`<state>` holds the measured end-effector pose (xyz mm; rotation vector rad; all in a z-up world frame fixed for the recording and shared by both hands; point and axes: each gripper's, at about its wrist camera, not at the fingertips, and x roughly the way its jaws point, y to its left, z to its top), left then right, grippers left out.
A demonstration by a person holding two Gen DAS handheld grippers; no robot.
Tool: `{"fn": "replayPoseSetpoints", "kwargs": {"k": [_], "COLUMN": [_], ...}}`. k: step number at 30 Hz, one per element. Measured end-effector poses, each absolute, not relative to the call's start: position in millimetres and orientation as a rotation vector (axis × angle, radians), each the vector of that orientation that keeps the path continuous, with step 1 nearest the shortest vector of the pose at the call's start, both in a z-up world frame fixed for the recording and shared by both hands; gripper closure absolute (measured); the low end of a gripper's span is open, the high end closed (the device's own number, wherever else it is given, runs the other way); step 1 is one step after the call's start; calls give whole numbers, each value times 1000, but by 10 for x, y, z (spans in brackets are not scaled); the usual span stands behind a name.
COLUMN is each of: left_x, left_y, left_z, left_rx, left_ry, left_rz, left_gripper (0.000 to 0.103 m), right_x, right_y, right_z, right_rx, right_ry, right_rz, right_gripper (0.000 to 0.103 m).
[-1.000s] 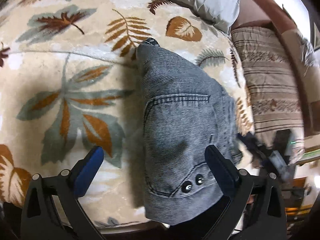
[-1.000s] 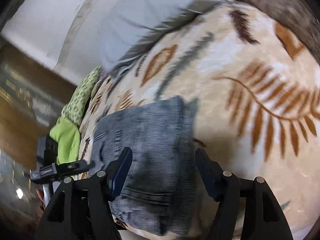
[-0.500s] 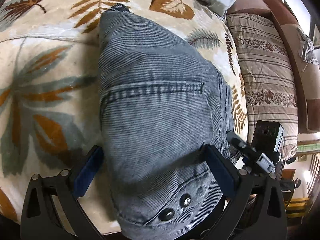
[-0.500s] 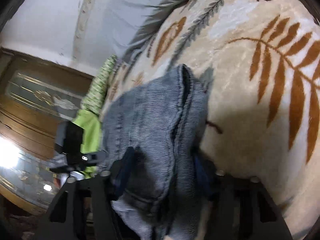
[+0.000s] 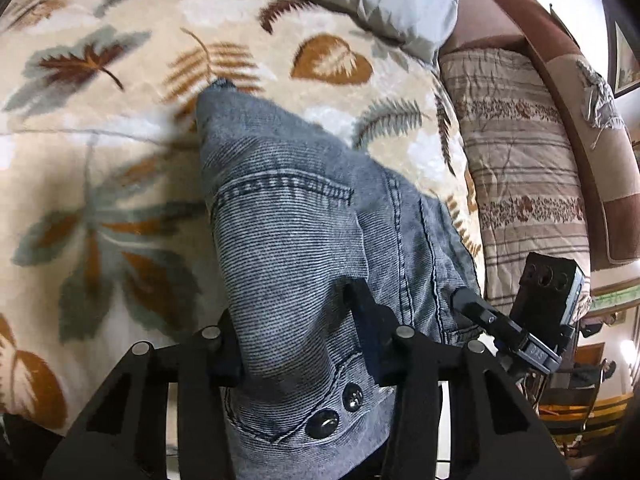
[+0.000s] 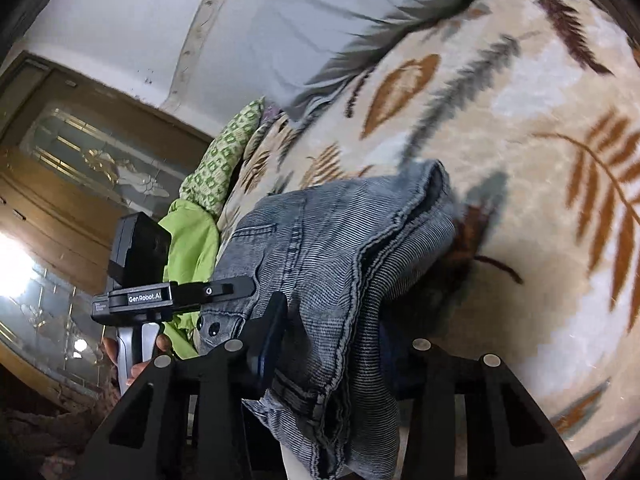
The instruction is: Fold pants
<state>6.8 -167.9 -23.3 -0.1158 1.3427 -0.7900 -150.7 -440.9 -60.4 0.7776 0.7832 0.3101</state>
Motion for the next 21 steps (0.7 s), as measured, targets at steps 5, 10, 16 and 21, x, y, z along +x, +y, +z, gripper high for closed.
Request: {"fn": "replayPoseSetpoints", "kwargs": {"k": [5, 10, 16, 21], "left_x": [232, 445, 751, 1045], "left_y": [-1521, -1413, -1365, -1369], "left_z": [-11, 188, 334, 289], "left_rx": [-113, -101, -67, -63], "left_ry": [1274, 1217, 1157, 1138], "left_rz": [-763, -736, -701, -666], "left_gripper": [61, 61, 61, 61], "right_x": [-1253, -907, -422, -62], "right_y": [-4230, -4068, -3940, -3905], "right_z": [-410, -161, 44, 33], "right_rx": [742, 673, 603, 572], "right_ry": [770, 751, 748, 766], "right_rz": [323, 339, 354, 346], "right_gripper": [61, 61, 61, 61]}}
